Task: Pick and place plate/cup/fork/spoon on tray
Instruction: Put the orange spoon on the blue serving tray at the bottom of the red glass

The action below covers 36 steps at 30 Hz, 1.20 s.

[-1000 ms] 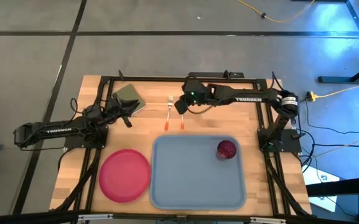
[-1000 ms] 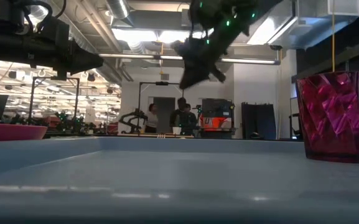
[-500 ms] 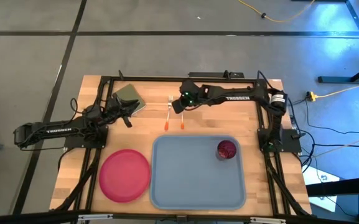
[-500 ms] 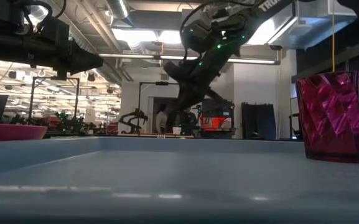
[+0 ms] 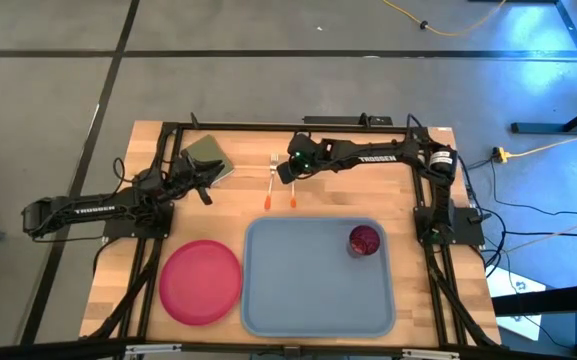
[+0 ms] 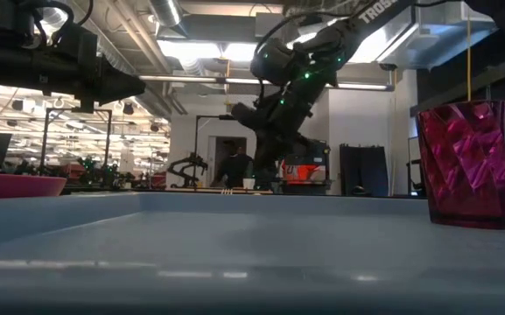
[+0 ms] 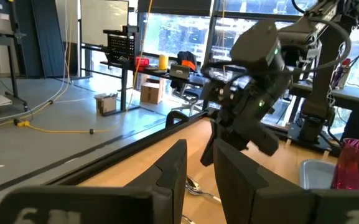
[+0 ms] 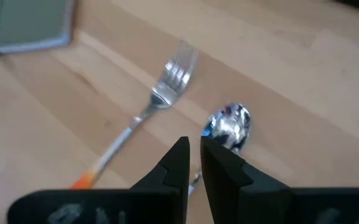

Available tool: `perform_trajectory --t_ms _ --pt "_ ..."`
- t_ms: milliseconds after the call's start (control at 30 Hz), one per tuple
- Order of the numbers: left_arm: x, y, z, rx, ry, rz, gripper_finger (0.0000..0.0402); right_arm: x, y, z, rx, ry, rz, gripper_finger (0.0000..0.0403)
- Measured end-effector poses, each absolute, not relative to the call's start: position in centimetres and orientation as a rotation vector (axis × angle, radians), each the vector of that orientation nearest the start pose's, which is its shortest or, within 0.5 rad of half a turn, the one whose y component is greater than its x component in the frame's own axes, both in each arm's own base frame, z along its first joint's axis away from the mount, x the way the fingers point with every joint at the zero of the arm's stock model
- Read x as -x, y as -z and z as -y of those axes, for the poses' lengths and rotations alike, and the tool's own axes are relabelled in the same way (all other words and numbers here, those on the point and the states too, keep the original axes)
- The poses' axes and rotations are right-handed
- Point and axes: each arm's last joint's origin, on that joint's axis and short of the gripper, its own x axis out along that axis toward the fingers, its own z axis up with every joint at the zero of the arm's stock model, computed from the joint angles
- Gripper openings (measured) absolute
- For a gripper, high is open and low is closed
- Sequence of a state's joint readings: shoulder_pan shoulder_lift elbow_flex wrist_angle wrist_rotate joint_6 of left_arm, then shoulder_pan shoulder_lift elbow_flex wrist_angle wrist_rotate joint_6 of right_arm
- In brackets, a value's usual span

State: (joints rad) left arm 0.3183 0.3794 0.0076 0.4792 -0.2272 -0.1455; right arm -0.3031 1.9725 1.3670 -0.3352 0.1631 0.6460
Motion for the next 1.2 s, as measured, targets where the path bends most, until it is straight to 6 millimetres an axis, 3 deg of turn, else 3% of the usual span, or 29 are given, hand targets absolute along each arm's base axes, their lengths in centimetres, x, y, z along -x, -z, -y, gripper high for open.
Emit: perform_trajectory --t_ms 233,667,967,1200 --pt "-11.2 -17.8 -4.4 0.137 -0.537 0.148 0.0073 -40.0 -15.7 12.9 -0.644 0.692 -0.836 0.0046" --pt "-11.2 -17.8 -4.4 0.137 -0.536 0.147 0.0073 -40.8 -15.8 10.8 -0.601 0.625 -0.832 0.0078" --pt "-11.2 -17.8 -4.4 0.137 -0.536 0.147 0.0073 -40.9 -13.3 10.6 -0.620 0.656 -0.908 0.0079" --pt "-11.2 -17.8 -4.4 0.137 -0.536 0.147 0.0073 -40.9 -13.4 10.6 -0.621 0.658 -0.904 0.0079"
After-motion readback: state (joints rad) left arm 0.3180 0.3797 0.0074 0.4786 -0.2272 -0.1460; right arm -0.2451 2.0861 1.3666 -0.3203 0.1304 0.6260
